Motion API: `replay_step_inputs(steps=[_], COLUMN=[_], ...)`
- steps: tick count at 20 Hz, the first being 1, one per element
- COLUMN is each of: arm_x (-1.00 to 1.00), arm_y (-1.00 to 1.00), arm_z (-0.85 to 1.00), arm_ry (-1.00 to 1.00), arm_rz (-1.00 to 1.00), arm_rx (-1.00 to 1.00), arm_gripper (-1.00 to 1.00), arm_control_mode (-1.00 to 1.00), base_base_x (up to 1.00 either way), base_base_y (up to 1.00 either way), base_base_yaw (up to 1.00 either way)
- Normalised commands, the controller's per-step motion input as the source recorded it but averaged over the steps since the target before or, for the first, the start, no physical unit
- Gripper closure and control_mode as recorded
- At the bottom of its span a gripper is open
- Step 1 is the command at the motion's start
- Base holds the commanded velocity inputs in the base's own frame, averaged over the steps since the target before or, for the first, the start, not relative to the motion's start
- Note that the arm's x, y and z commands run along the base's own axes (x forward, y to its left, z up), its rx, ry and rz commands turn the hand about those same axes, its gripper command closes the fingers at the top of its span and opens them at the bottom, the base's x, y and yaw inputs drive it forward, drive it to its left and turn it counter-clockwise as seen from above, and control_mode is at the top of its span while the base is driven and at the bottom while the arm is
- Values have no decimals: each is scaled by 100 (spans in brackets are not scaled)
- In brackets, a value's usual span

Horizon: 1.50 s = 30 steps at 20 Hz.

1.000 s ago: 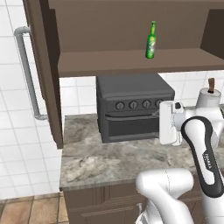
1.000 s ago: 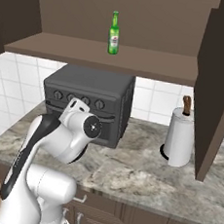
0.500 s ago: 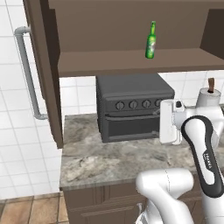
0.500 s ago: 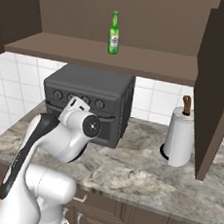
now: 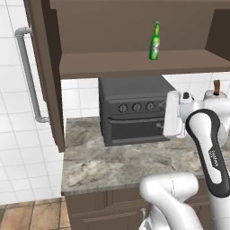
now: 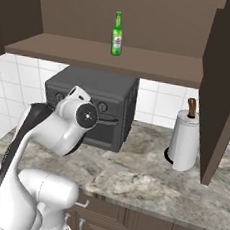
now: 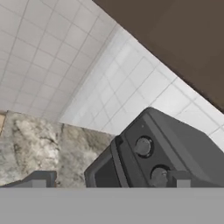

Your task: Open the cabinet directly in front. Then move the beer and the mug to the dining counter with the candle on it.

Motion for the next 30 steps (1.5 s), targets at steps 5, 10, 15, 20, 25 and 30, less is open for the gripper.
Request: replay_step_inputs(steps=[5,10,15,20,25,30], arm_x=[0,0,0,0,0,0], arm_y=[-16,-16,-3,0,0,-6], arm_z=[51,39,20,25,42,50], arm_ry=[3,0,0,0,2,3], arm_rz=[-9,-14,-25,-30,-24,-14], arm_rx=[2,16,25,26,26,23], arm_gripper=[-100,-100,-100,-100,-100,-100], arm_control_mode=[-100,-100,-100,-100,-100,-100], base_base_x=[0,0,0,0,0,0], base_base_y=[0,0,0,0,0,0], base_base_yaw=[0,0,0,0,0,0])
